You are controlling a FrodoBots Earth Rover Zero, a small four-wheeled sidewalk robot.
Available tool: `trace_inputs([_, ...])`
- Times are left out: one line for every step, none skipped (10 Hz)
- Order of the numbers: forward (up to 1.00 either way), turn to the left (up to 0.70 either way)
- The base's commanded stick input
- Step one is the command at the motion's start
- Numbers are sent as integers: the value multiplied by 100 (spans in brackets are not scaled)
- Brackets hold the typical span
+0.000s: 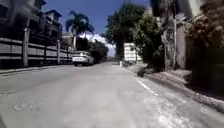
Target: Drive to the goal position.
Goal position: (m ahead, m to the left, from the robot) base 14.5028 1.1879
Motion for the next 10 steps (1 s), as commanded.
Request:
trace_inputs([100, 12])
trace_inputs([100, 5])
trace_inputs([100, 3])
trace_inputs([100, 3])
trace_inputs([100, 4])
trace_inputs([100, 14])
trace_inputs([100, 27])
trace_inputs([100, 17])
trace_inputs([100, 4])
trace_inputs([100, 3])
